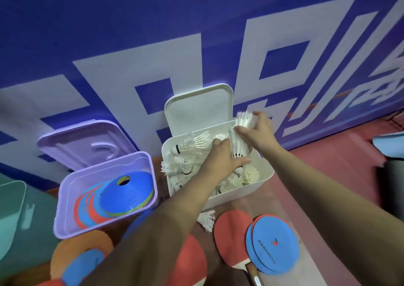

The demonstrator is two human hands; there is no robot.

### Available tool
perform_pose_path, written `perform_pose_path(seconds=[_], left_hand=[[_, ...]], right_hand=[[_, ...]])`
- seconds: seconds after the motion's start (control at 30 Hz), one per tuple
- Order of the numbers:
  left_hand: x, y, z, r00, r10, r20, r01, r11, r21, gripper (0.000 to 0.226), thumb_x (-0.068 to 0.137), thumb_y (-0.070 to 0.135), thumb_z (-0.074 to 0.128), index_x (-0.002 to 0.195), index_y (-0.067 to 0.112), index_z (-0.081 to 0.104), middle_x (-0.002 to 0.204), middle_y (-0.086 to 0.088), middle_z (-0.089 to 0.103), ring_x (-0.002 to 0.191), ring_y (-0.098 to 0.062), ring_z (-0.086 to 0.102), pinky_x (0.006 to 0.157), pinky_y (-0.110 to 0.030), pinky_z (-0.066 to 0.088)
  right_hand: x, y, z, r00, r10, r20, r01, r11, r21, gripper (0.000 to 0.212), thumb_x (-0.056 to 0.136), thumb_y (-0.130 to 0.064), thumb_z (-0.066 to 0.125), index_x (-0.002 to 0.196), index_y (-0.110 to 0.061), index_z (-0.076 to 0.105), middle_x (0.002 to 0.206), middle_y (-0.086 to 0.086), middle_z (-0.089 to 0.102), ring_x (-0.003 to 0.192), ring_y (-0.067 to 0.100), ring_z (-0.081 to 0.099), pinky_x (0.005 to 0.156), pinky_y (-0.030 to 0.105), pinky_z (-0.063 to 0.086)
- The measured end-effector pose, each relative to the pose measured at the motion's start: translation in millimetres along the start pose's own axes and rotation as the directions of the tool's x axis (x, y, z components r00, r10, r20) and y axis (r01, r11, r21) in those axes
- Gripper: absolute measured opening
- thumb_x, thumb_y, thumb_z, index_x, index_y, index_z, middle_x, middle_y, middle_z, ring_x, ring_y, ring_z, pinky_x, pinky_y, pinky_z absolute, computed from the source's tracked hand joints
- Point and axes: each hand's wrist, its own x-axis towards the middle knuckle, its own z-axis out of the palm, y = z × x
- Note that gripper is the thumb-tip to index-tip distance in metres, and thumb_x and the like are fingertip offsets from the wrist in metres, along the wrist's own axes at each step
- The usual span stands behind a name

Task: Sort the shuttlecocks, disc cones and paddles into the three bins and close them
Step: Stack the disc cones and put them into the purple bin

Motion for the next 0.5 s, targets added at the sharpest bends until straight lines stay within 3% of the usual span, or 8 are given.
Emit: perform_pose_path(seconds=[0.07, 0.13, 0.2, 0.23, 0.27, 0.33, 0.4, 0.5], left_hand=[[-9.5, -2.9, -0.1, 0.987, 0.157, -0.019, -0.154, 0.983, 0.103, 0.060, 0.086, 0.042, 0.066, 0.134, 0.011, 0.045, 0.123, -0.005, 0.045, 0.106, -0.023, 0.056, 0.089, -0.032, 0.047], [-20.7, -17.8, -12.8, 0.911, 0.338, -0.235, -0.284, 0.929, 0.236, 0.047, 0.087, 0.034, 0.063, 0.128, 0.014, 0.052, 0.117, -0.004, 0.050, 0.106, -0.023, 0.054, 0.090, -0.039, 0.048], [-21.6, -48.6, -28.4, 0.819, 0.364, -0.444, -0.185, 0.900, 0.396, 0.046, 0.086, 0.038, 0.061, 0.127, 0.019, 0.052, 0.121, -0.004, 0.048, 0.113, -0.025, 0.048, 0.096, -0.041, 0.044], [-19.1, -66.8, -34.7, 0.824, 0.284, -0.490, -0.072, 0.910, 0.407, 0.053, 0.085, 0.046, 0.058, 0.131, 0.022, 0.047, 0.129, -0.006, 0.045, 0.119, -0.026, 0.044, 0.101, -0.042, 0.041], [-15.9, -84.9, -38.3, 0.866, 0.171, -0.471, 0.024, 0.925, 0.379, 0.062, 0.085, 0.057, 0.052, 0.137, 0.025, 0.040, 0.137, -0.008, 0.040, 0.127, -0.028, 0.039, 0.105, -0.045, 0.037], [-10.9, -110.6, -34.2, 0.956, -0.044, -0.291, 0.110, 0.971, 0.214, 0.076, 0.083, 0.073, 0.040, 0.145, 0.034, 0.022, 0.150, -0.008, 0.028, 0.139, -0.028, 0.028, 0.111, -0.049, 0.032], [-11.5, -115.9, -21.1, 0.990, -0.006, -0.142, 0.021, 0.994, 0.103, 0.077, 0.081, 0.075, 0.039, 0.146, 0.041, 0.014, 0.154, -0.004, 0.021, 0.143, -0.022, 0.022, 0.114, -0.047, 0.030], [-6.6, -105.6, -5.7, 0.985, 0.134, -0.111, -0.109, 0.971, 0.214, 0.073, 0.081, 0.073, 0.040, 0.145, 0.047, 0.016, 0.154, -0.001, 0.022, 0.142, -0.021, 0.024, 0.114, -0.044, 0.029]], right_hand=[[10.8, 7.2, 3.2, 0.997, -0.021, 0.068, 0.027, 0.996, -0.087, 0.074, 0.080, -0.034, 0.070, 0.142, -0.024, 0.030, 0.139, 0.007, 0.040, 0.104, 0.024, 0.057, 0.090, 0.043, 0.053], [15.2, 16.2, 4.7, 0.990, -0.048, 0.135, 0.072, 0.981, -0.181, 0.064, 0.090, -0.028, 0.061, 0.145, -0.022, 0.030, 0.142, 0.008, 0.042, 0.107, 0.025, 0.058, 0.093, 0.042, 0.052], [13.5, 25.7, 6.8, 0.980, -0.080, 0.184, 0.130, 0.952, -0.277, 0.057, 0.095, -0.033, 0.055, 0.145, -0.019, 0.034, 0.147, 0.008, 0.038, 0.124, 0.027, 0.050, 0.102, 0.039, 0.041], [11.4, 31.3, 8.1, 0.974, -0.086, 0.212, 0.150, 0.940, -0.307, 0.056, 0.096, -0.038, 0.053, 0.146, -0.018, 0.035, 0.149, 0.007, 0.036, 0.127, 0.025, 0.047, 0.105, 0.038, 0.038], [9.3, 37.6, 10.2, 0.965, -0.091, 0.247, 0.171, 0.929, -0.327, 0.058, 0.096, -0.041, 0.051, 0.146, -0.018, 0.035, 0.152, 0.007, 0.032, 0.127, 0.024, 0.047, 0.106, 0.038, 0.036], [5.1, 51.0, 14.5, 0.942, -0.108, 0.318, 0.230, 0.896, -0.379, 0.060, 0.097, -0.039, 0.048, 0.149, -0.019, 0.027, 0.157, 0.005, 0.021, 0.130, 0.025, 0.046, 0.107, 0.040, 0.038], [4.5, 63.0, 18.4, 0.924, -0.147, 0.352, 0.305, 0.840, -0.449, 0.061, 0.098, -0.031, 0.043, 0.151, -0.019, 0.016, 0.160, 0.006, 0.009, 0.138, 0.029, 0.036, 0.106, 0.040, 0.038], [8.0, 68.8, 23.7, 0.915, -0.212, 0.344, 0.372, 0.772, -0.515, 0.060, 0.099, -0.023, 0.040, 0.151, -0.012, 0.014, 0.159, 0.013, 0.008, 0.144, 0.031, 0.022, 0.112, 0.039, 0.030]])
